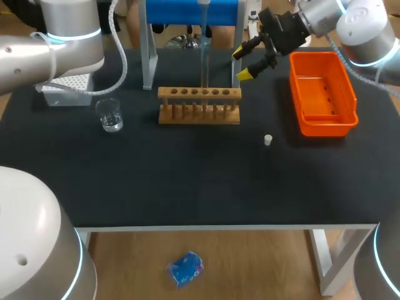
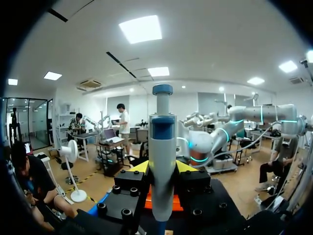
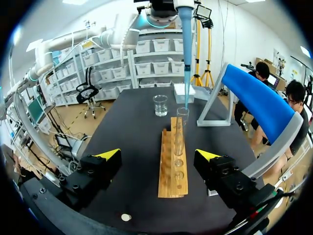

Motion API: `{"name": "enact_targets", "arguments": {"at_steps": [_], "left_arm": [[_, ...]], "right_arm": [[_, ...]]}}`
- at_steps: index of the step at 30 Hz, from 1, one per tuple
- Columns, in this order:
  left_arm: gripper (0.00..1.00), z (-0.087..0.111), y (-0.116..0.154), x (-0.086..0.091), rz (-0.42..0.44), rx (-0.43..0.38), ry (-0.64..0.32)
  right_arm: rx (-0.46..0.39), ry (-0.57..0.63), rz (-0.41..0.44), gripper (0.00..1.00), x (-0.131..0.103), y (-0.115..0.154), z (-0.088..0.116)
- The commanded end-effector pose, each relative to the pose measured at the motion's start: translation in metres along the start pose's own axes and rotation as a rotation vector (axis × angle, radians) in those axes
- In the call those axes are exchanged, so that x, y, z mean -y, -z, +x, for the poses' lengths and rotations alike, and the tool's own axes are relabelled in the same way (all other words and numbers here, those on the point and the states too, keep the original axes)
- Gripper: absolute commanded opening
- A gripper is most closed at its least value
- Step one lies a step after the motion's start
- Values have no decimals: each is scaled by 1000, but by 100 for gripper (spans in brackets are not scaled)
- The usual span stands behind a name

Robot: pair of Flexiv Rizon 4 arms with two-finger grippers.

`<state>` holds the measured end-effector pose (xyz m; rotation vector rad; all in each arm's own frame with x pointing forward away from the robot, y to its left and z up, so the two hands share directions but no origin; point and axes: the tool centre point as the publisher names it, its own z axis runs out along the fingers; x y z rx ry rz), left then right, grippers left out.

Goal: Invert the test tube, pick up the pipette, mount the tip to pipette, aspirate from beaker and dispense into the tube, eject the tip, return the pipette, and cap with the stopper.

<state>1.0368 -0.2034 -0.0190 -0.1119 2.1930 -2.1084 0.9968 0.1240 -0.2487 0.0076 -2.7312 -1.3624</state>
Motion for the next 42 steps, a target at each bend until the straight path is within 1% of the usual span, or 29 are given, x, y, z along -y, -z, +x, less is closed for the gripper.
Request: {"name": "enact_targets", "arguments": {"at_steps": [1,14,18,21,22,27,31,36,39,42], "left_arm": [[0,3,1,11,-11,5,-5],[0,5,-4,42,-37,-1,-49],[0,10,-5,47,-42,2,-59],[0,17,-7,50,-20,12,-43],[0,20,-8,51,-34,10,-50],[0,38,-16,57,-28,11,-40],[0,51,-21,59,-27,12,-39],[0,71,-28,63,-18,21,-50],[0,85,-30,65,-13,22,-63],[0,100,-33,63,-8,20,-66]], "right_arm": [[-2,0,2,100,0,0,-1],[-2,0,2,100,0,0,-1],[-2,0,2,100,0,0,-1],[-2,0,2,100,0,0,-1],[-2,0,2,100,0,0,-1],[42,20,-87,100,-4,35,13],[76,66,-136,100,-9,63,24],[84,128,-182,100,-21,85,39],[83,160,-215,100,-26,94,54],[83,180,-241,100,-29,98,69]]}}
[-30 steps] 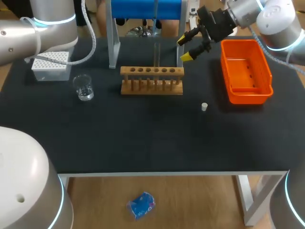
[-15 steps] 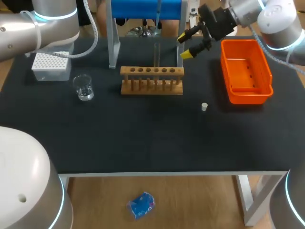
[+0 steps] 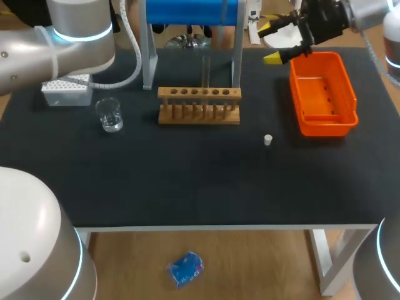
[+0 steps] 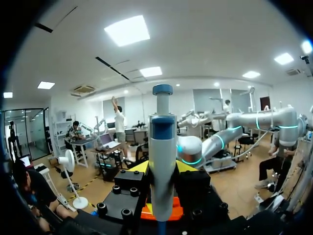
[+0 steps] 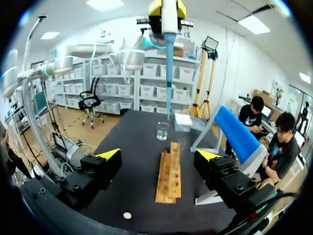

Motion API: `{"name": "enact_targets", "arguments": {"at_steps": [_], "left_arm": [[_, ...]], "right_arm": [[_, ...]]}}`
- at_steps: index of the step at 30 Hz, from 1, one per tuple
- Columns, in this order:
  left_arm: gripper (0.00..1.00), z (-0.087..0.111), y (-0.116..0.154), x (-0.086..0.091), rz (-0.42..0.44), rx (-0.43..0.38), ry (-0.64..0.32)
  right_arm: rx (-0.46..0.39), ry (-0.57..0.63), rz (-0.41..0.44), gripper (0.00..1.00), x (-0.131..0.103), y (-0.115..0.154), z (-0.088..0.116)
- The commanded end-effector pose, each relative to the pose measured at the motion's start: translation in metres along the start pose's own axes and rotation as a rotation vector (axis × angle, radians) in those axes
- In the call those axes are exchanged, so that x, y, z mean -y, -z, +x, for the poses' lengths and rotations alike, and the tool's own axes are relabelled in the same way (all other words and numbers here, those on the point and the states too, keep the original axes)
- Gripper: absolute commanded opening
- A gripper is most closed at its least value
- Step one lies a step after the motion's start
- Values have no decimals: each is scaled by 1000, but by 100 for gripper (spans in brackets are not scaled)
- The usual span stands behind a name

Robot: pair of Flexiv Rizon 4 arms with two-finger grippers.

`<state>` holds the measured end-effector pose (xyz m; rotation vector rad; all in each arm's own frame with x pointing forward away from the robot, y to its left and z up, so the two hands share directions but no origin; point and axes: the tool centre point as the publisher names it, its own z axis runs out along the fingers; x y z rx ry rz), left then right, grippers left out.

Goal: Invert the test tube, pick up the pipette, mount the tip to pipette, aspirate from beaker and dispense into the tube, eject the tip, return the pipette, and cap with the stopper.

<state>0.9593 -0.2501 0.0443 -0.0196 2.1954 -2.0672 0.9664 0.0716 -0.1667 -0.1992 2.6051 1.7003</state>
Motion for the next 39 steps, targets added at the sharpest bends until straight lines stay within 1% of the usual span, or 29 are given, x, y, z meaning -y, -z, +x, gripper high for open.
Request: {"name": "enact_targets", "arguments": {"at_steps": [1,7,9,11,17,21,24,26,28,39], "left_arm": [[0,25,0,-4,5,40,-2],[0,49,4,-8,15,42,-12],[0,56,6,-9,13,43,-16],[0,63,8,-11,13,46,-19],[0,79,12,-18,7,39,-29],[0,91,11,-26,16,32,-21],[0,100,8,-34,28,32,-9],[0,107,6,-40,22,31,-6],[0,112,8,-48,27,46,16],[0,112,8,-48,27,46,16]], "right_arm": [[39,21,-22,100,-7,12,38],[35,45,-77,100,-19,13,74],[32,49,-79,100,-22,11,85],[31,47,-104,100,-23,8,96],[6,28,-149,100,-24,-4,129],[-16,11,-153,100,-20,-13,149],[-24,7,-155,100,-14,-15,160],[-24,7,-155,100,-14,-15,160],[-24,7,-155,100,-14,-15,160],[-24,7,-155,100,-14,-15,160]]}}
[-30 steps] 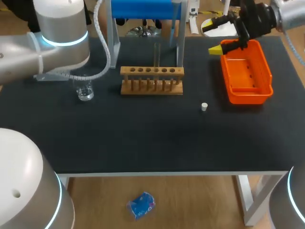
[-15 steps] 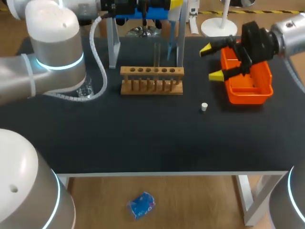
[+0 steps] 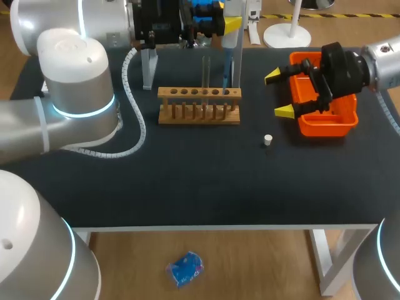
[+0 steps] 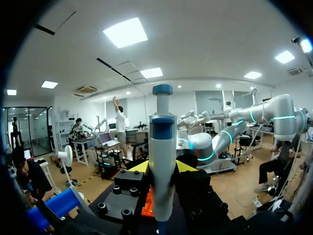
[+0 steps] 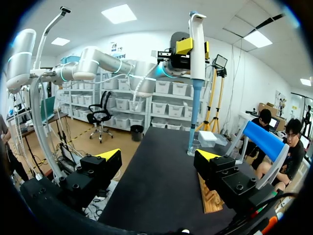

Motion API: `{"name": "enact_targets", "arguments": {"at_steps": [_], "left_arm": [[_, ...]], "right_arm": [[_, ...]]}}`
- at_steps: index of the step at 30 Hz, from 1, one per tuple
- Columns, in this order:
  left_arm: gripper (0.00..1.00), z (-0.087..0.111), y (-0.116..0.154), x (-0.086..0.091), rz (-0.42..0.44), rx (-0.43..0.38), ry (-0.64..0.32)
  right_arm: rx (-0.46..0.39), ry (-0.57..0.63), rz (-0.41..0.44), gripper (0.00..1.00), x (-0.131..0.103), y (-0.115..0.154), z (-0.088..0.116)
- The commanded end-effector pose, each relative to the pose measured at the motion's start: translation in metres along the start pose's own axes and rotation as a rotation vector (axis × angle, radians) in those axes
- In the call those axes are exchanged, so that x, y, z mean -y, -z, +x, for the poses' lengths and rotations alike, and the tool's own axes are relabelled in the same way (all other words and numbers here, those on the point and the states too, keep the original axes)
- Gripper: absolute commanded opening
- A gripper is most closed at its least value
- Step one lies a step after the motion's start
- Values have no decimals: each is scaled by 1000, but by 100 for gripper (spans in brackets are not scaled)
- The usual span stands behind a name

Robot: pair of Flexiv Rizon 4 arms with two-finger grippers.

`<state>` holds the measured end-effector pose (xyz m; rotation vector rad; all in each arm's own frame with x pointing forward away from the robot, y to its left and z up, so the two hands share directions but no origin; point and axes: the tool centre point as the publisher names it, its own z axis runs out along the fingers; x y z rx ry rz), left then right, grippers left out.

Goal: Invert the test tube, pick up the pipette, mount the tip to pipette, aspirate from beaker and dispense into the tube, eject the tip, return the pipette, and cap with the stopper.

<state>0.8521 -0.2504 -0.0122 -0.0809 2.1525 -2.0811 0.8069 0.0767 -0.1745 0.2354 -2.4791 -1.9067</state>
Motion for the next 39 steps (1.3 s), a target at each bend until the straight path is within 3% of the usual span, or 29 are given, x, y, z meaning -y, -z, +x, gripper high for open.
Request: {"name": "enact_targets", "arguments": {"at_steps": [1,7,14,23,39], "left_arm": [[0,0,1,0,3,2,-1],[0,0,1,0,3,2,-1],[0,-9,-3,-32,11,-12,50],[0,-7,-10,-53,29,-14,72],[0,-2,-12,-79,10,-2,91]], "right_arm": [[4,0,1,100,0,1,2],[4,0,1,100,0,1,2],[-25,-53,-138,100,5,6,-9],[-41,-70,-236,100,-4,10,-20],[-61,-49,-251,100,-31,-19,-52]]}}
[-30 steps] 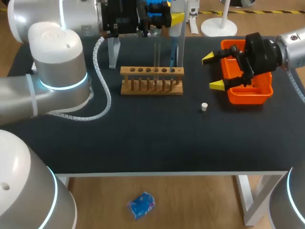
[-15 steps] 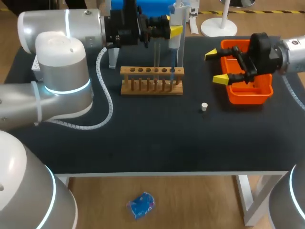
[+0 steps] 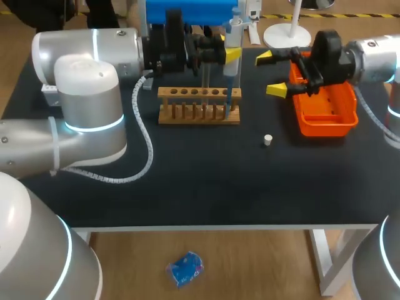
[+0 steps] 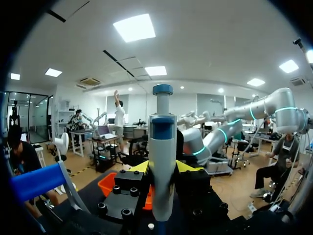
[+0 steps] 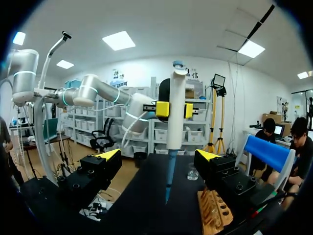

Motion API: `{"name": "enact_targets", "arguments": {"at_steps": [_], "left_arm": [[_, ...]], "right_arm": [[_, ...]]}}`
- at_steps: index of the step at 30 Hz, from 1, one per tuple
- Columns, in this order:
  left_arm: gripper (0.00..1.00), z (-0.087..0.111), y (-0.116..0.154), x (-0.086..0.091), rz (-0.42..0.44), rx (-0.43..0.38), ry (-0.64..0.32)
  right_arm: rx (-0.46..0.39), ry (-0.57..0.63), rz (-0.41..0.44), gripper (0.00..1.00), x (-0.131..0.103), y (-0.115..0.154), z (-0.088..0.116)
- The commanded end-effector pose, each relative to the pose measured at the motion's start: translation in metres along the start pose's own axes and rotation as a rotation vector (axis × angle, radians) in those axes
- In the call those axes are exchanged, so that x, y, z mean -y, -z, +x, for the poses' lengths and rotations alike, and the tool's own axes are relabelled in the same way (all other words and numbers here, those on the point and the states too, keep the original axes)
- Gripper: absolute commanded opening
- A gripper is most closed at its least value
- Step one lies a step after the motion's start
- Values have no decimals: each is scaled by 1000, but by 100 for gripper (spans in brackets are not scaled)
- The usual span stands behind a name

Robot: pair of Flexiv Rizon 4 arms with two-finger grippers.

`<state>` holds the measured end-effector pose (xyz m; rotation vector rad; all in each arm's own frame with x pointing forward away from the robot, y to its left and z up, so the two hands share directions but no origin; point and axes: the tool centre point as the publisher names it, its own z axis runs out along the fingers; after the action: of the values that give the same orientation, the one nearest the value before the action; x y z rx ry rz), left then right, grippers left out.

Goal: Invert the test tube, pick up the pipette, mount the tip to pipette, aspirate from beaker and dispense into the tube, eject the tip, return the pipette, and cap with the stopper.

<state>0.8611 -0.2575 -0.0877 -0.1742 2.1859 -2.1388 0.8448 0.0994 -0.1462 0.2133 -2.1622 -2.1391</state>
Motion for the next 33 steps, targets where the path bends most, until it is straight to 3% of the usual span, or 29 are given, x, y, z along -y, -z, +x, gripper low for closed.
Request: {"name": "enact_targets", "arguments": {"at_steps": [1,11,33], "left_arm": [[0,0,-2,-4,4,7,0],[0,1,-6,-10,-11,-5,-5],[0,0,-5,-16,-2,29,3]], "right_arm": [[-13,-8,8,100,-1,-10,-11],[0,-50,16,100,2,-27,-28],[-54,-48,6,100,-4,-59,-25]]}}
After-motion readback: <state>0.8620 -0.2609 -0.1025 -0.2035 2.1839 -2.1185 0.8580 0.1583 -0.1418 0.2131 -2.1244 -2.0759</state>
